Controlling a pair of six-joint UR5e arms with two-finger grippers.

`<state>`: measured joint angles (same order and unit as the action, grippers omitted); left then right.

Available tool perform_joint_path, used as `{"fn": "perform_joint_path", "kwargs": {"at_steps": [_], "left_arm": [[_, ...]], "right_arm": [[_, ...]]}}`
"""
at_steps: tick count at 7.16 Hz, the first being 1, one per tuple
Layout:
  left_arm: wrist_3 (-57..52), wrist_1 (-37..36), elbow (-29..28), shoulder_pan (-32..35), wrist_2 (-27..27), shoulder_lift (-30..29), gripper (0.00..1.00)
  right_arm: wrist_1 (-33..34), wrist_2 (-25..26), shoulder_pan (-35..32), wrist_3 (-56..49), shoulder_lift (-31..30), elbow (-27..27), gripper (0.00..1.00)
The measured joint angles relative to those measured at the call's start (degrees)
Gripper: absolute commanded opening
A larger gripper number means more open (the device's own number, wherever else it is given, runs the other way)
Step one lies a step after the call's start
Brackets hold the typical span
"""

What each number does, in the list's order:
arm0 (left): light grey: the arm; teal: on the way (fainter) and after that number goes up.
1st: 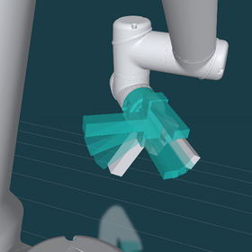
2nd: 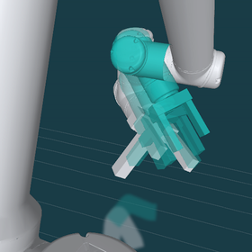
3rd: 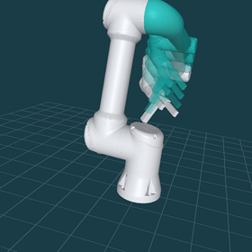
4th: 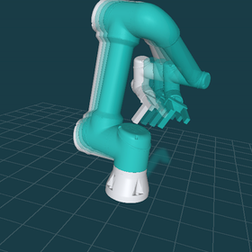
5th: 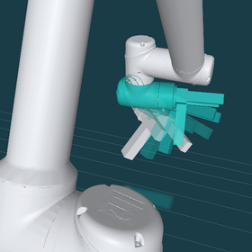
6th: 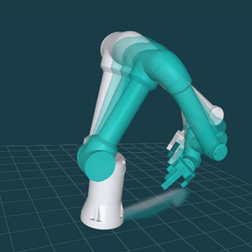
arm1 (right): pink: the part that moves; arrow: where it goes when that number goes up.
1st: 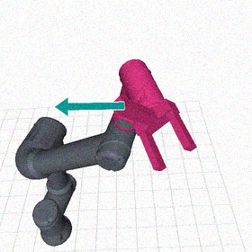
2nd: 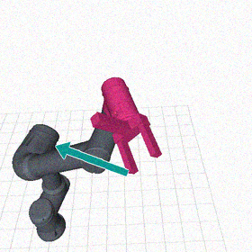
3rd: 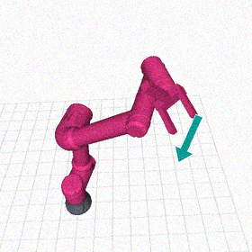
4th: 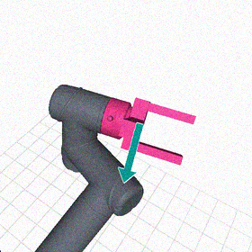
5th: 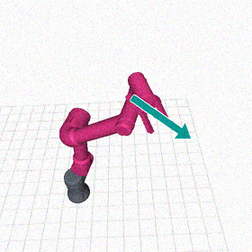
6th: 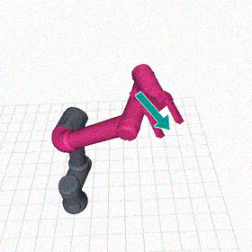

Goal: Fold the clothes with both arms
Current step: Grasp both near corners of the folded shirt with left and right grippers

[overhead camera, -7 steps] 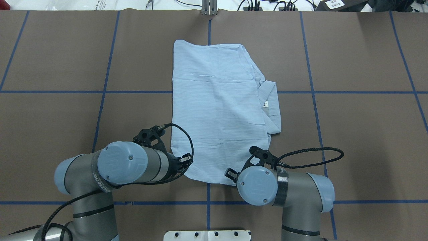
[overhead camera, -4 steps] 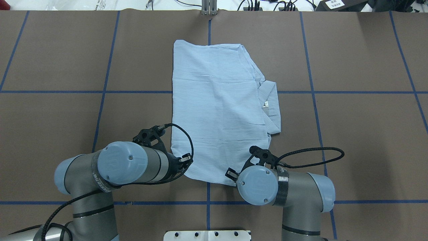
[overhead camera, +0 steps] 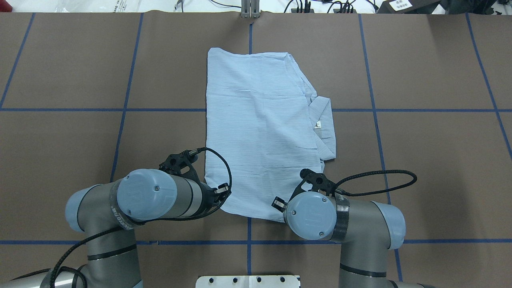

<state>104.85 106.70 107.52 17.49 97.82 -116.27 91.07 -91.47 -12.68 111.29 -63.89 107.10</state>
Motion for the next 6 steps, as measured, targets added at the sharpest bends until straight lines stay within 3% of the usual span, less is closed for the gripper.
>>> {"fn": "perform_joint_path", "kwargs": {"at_steps": [3, 6], "left_arm": [[0.0, 0.0, 0.1, 0.1, 0.0, 0.0, 0.00], [0.0, 0.0, 2.8, 0.0, 0.0, 0.6, 0.00]], "right_arm": [[0.2, 0.1, -0.1, 0.3, -0.1, 0.7, 0.00], [0.0, 0.0, -0.3, 0.5, -0.6, 5.1, 0.00]]}}
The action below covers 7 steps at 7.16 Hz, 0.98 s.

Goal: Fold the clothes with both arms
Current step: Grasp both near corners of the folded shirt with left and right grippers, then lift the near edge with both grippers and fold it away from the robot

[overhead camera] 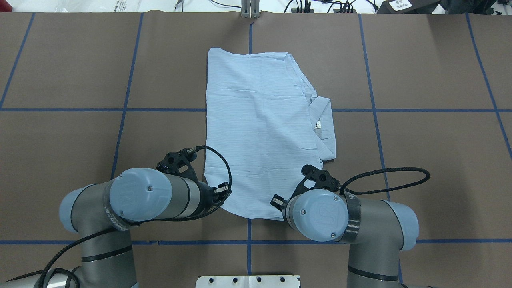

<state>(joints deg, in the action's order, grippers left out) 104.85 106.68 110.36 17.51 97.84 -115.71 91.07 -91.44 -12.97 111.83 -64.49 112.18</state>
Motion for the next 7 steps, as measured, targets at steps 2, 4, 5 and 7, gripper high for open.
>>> {"fn": "perform_joint_path", "kwargs": {"at_steps": [2, 4, 5, 7], "left_arm": [[0.0, -1.7, 3.7, -1.2, 0.2, 0.6, 0.00], [0.1, -8.8, 10.8, -3.4, 0.5, 0.6, 0.00], [0.9, -11.9, 14.4, -4.3, 1.1, 0.7, 0.00], [3.2, -15.8, 20.1, -6.5, 3.1, 0.7, 0.00]], "right_arm": [[-0.2, -0.3, 0.5, 0.7, -0.9, 3.3, 0.00], [-0.2, -3.7, 1.2, 0.9, -3.0, 9.5, 0.00], [-0.1, -6.4, 1.4, 1.0, -3.5, 12.1, 0.00], [-0.1, -14.9, 1.4, 1.0, -4.4, 16.4, 0.00]]}}
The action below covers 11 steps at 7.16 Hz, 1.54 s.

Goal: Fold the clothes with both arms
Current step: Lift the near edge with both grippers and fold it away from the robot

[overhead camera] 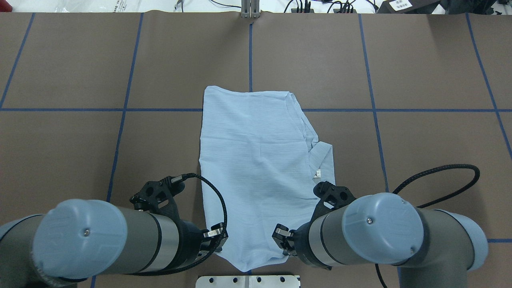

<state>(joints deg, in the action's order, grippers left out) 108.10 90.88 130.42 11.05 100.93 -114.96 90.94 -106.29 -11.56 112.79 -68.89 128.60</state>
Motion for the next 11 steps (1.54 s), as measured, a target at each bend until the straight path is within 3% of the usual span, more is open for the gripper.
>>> {"fn": "perform_joint_path", "kwargs": {"at_steps": [2, 4, 8, 11], "left_arm": [[1.7, -4.0, 4.2, -1.5, 0.7, 0.2, 0.00], [1.6, -5.1, 3.2, -0.1, 0.8, 0.3, 0.00], [-4.2, -4.6, -2.9, 11.9, 2.5, -1.7, 0.00], [-9.5, 1.3, -13.0, 21.4, 6.4, -4.9, 0.00]], "right_arm": [[-0.1, -4.7, 0.0, 0.1, -0.4, 2.2, 0.00], [-0.1, -5.1, -3.2, -0.3, 0.0, 0.1, 0.00], [-0.1, -4.7, -14.4, -5.3, 4.8, -6.8, 0.00], [-0.3, -2.3, -18.3, -12.3, 9.4, -13.3, 0.00]]}}
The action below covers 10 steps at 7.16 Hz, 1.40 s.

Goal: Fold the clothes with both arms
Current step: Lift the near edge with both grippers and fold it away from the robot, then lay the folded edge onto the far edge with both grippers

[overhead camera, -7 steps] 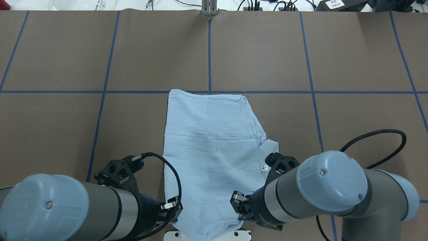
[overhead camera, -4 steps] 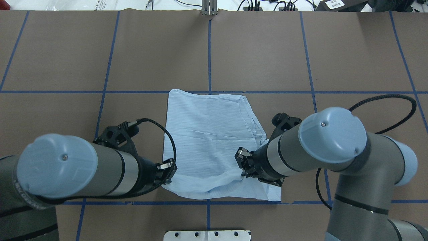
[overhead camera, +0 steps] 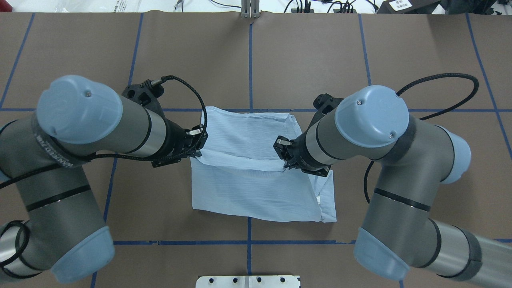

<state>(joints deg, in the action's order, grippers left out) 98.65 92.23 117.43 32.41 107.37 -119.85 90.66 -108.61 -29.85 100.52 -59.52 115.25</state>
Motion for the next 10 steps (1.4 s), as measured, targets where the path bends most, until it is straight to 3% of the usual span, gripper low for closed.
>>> {"fn": "perform_joint_path", "kwargs": {"at_steps": [6, 10], "left_arm": [[-4.1, 13.1, -19.0, 6.6, 0.3, -4.9, 0.00], [-4.7, 15.3, -22.4, 7.7, 0.3, -5.5, 0.00]], "right_arm": [[-0.2, 0.5, -7.5, -10.5, 10.5, -17.2, 0.00], [-7.0, 0.5, -8.5, -12.3, 13.5, -27.0, 0.00]]}}
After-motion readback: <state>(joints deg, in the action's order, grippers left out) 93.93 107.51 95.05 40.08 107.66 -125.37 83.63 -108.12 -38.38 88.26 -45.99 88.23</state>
